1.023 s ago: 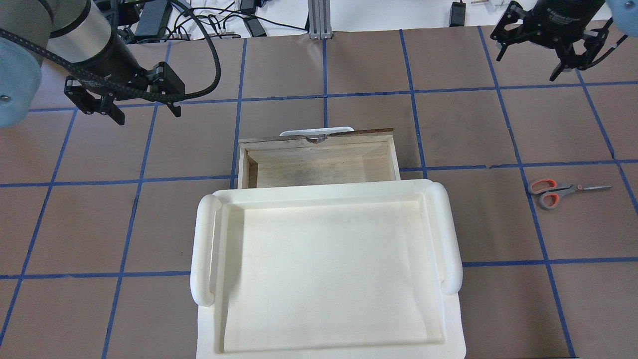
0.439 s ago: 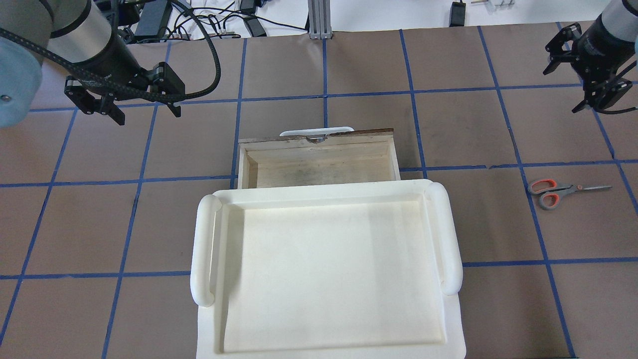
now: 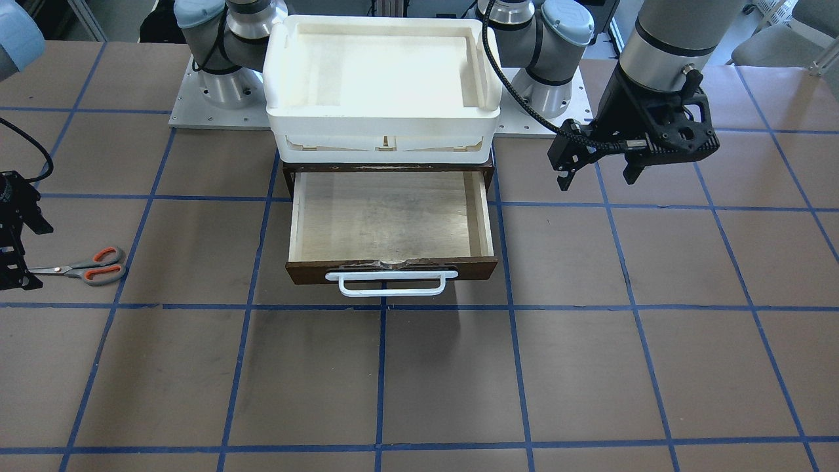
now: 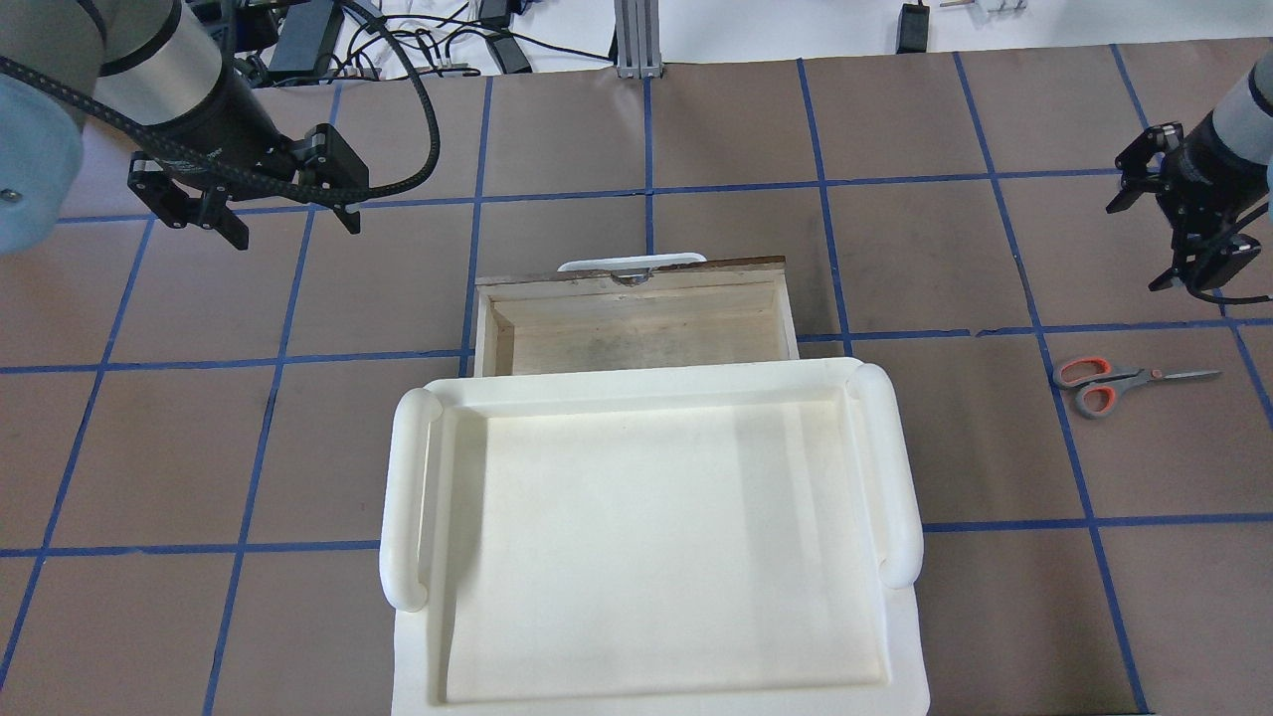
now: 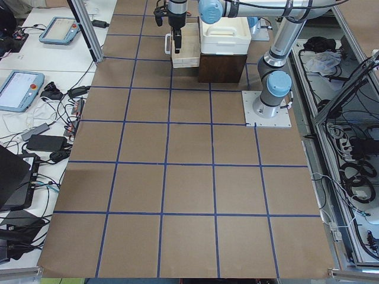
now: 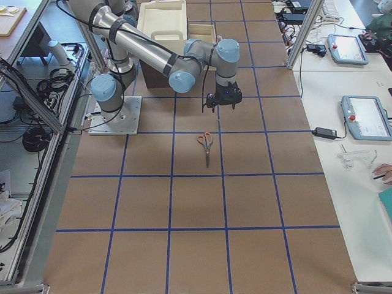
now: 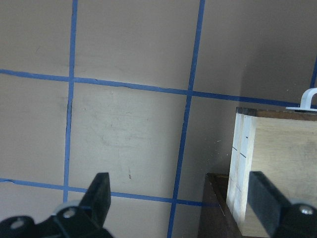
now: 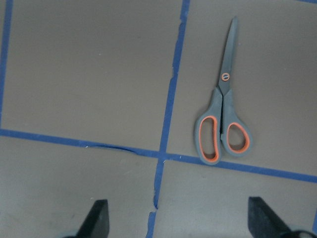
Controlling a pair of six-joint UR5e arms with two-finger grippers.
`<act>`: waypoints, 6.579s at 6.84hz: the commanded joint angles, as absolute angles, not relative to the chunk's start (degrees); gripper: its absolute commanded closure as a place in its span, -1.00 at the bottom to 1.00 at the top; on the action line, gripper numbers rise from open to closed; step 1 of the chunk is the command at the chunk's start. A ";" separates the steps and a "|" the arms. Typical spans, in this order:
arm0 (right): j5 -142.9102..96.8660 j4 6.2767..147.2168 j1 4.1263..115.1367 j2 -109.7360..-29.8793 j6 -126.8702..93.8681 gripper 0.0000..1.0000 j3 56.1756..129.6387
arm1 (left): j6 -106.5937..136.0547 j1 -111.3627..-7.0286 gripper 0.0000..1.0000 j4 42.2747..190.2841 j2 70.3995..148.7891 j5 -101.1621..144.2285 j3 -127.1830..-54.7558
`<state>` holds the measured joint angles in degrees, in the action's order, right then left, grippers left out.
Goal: Put scissors in drawer and close it
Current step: 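Move the right gripper outward and down toward the orange-handled scissors, then lower the right gripper onto the scissors blades and close it, then lift the scissors with the right gripper and carry them over the drawer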
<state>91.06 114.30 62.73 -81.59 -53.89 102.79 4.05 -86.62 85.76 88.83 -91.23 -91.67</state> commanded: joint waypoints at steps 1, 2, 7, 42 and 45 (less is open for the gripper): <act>90.36 114.17 56.81 -79.73 -49.50 -0.98 104.23 | 4.04 -86.57 -1.00 85.78 88.86 -91.23 -91.67; 90.44 114.61 56.52 -77.80 -49.31 -0.90 105.28 | 4.13 -86.57 -1.00 85.78 88.86 -91.32 -91.67; 91.23 123.31 50.80 -69.35 -45.07 -0.92 108.72 | 4.04 -86.31 -1.00 85.78 88.86 -91.32 -91.76; 88.59 109.35 81.14 -81.03 -72.96 1.00 97.32 | 4.22 -86.22 -1.00 85.78 88.86 -91.32 -91.76; 87.89 109.24 95.24 -79.20 -90.86 1.00 92.83 | 4.13 -86.22 -1.00 85.87 88.77 -91.41 -91.76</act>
